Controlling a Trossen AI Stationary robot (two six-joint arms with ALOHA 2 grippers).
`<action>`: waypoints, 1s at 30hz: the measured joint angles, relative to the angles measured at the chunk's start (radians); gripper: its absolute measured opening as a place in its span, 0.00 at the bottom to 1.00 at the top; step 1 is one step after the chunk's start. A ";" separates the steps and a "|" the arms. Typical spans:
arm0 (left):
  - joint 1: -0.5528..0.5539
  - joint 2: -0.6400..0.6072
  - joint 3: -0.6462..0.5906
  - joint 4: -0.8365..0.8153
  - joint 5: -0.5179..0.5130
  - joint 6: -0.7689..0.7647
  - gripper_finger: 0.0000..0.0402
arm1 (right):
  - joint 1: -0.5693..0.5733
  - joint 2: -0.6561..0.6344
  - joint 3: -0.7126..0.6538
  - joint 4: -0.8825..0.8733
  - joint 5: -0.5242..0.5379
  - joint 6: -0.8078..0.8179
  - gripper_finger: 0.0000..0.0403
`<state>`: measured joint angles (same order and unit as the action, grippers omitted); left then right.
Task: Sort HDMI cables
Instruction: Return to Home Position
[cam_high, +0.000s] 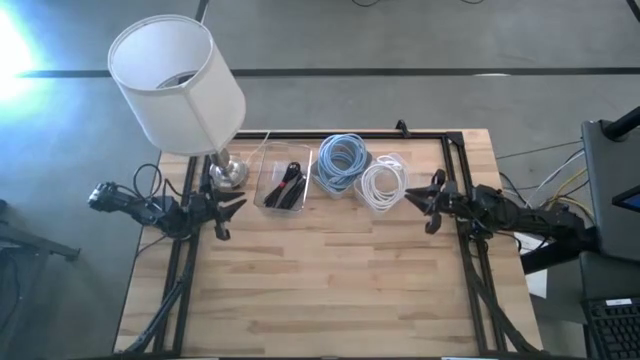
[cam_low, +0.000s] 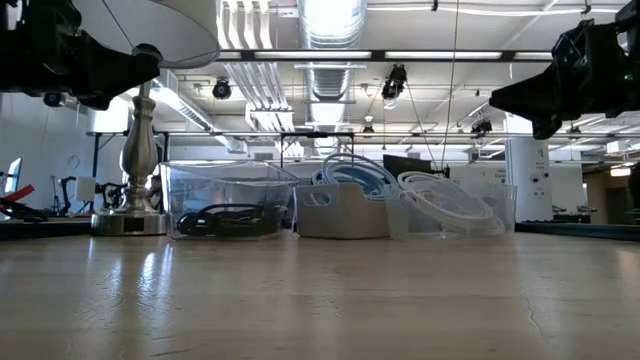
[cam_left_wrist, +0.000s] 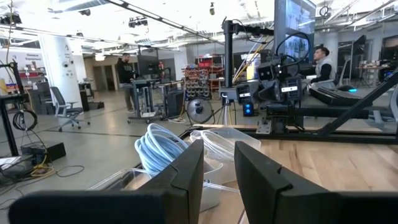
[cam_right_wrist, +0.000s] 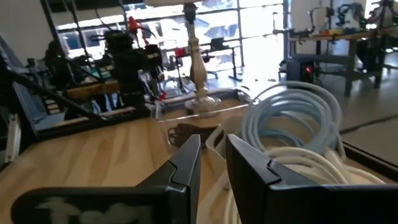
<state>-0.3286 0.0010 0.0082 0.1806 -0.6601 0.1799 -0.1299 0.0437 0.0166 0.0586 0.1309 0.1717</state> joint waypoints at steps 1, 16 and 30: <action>0.000 0.000 0.000 0.000 0.000 0.000 0.23 | 0.000 -0.015 0.000 -0.022 0.008 0.003 0.18; 0.000 0.000 0.000 -0.004 0.002 0.000 0.23 | -0.002 0.006 0.000 -0.047 0.003 -0.074 0.23; 0.000 0.000 -0.001 0.000 0.000 0.000 0.23 | -0.002 0.024 0.000 -0.046 0.000 -0.074 0.17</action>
<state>-0.3286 0.0013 0.0074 0.1806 -0.6601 0.1799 -0.1318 0.0677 0.0166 0.0124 0.1310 0.0972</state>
